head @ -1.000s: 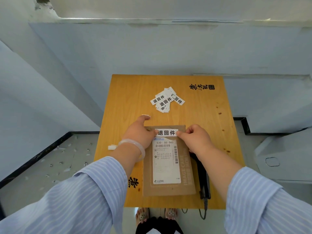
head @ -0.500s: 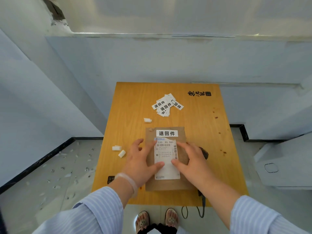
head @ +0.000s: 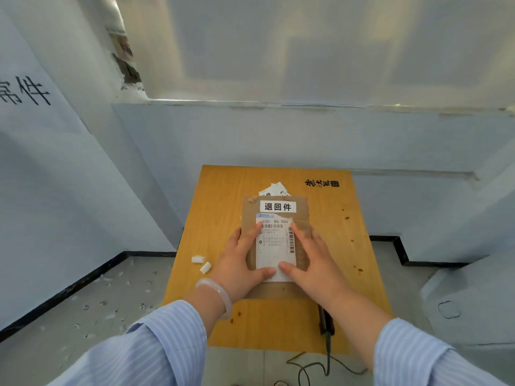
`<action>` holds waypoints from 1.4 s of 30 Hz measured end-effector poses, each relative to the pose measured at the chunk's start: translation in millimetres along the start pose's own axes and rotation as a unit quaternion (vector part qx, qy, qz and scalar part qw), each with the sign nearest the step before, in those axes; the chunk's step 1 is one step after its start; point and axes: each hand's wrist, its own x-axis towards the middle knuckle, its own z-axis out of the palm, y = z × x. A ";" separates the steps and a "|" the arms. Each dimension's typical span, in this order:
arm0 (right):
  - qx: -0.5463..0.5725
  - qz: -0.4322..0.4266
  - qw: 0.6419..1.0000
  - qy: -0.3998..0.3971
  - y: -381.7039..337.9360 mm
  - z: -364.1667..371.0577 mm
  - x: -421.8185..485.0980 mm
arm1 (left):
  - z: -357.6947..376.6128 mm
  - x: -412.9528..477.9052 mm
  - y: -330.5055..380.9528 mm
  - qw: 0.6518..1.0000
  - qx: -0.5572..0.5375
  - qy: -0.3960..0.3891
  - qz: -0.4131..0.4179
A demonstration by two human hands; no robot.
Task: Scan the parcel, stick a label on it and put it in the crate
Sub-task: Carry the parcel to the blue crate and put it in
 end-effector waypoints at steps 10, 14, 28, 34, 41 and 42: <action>-0.022 -0.134 0.984 0.116 -87.5 -97.2 6.5 | -77.6 12.7 116.2 0.988 0.011 0.093 0.121; -0.028 -0.176 0.973 0.149 -107.5 -123.2 3.9 | -92.8 9.7 145.1 0.980 -0.008 0.118 0.161; -0.029 -0.241 0.960 0.138 -130.9 -115.4 -19.2 | -100.7 -42.6 147.3 0.963 -0.007 0.201 0.177; -0.019 -0.272 0.958 0.092 -163.9 -65.5 -31.2 | -130.2 -86.6 108.6 0.959 0.008 0.254 0.128; -0.011 -0.332 0.943 0.021 -228.6 13.1 -60.9 | -179.6 -165.7 42.6 0.944 -0.017 0.324 0.058; -0.013 -0.338 0.941 0.007 -238.5 29.6 -67.8 | -188.0 -182.5 29.8 0.942 -0.015 0.331 0.045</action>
